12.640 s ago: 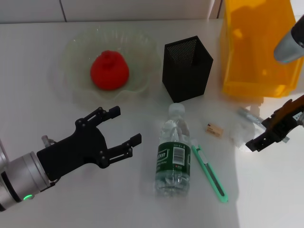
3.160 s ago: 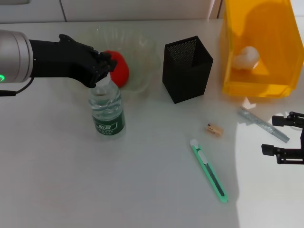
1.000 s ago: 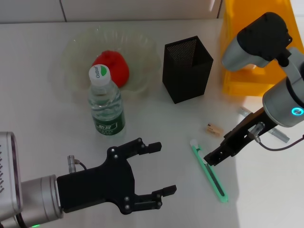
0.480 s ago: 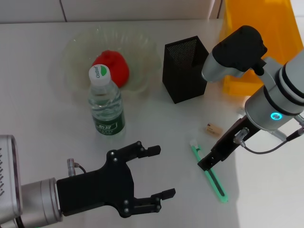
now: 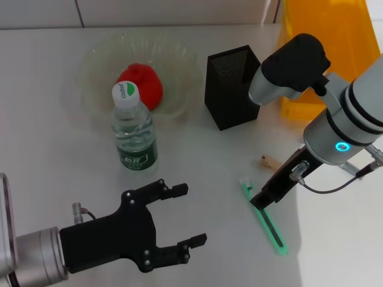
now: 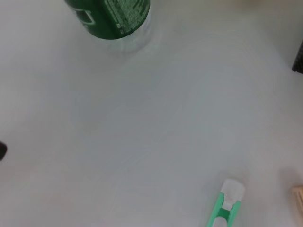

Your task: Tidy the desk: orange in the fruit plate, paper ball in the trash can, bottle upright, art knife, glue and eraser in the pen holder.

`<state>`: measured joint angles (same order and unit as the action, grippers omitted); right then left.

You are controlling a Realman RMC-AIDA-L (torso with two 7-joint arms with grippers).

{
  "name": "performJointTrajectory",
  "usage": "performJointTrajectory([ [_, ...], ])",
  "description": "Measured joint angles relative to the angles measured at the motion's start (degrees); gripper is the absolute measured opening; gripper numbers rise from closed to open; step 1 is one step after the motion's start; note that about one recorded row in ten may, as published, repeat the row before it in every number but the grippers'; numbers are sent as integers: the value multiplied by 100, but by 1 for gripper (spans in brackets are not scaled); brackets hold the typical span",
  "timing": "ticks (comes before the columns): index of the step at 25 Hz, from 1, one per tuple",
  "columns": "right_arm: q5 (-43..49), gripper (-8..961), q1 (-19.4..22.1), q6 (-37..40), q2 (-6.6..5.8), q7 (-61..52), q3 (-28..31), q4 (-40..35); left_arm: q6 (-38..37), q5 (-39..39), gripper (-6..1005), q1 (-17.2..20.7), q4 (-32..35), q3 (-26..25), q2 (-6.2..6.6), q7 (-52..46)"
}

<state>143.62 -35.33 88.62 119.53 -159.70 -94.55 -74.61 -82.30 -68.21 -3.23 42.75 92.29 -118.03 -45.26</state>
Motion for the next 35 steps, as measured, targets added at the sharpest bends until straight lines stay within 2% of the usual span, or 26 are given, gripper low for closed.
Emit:
performJointTrajectory([
  [6,-8,541,4,-27,0,-8,45,0,-13,-8,808,40,-75,-64,20,0],
  [9,-19,505,-2,-71,0,-38,26,10,-14,-9,808,42,-139,-64,20,5],
  [22,-44,505,-28,-215,9,-54,-98,167,-35,-153,808,-1,-172,-55,-16,7],
  [35,-45,506,-240,-406,17,-158,-364,496,-99,-153,808,2,-171,-68,8,2],
])
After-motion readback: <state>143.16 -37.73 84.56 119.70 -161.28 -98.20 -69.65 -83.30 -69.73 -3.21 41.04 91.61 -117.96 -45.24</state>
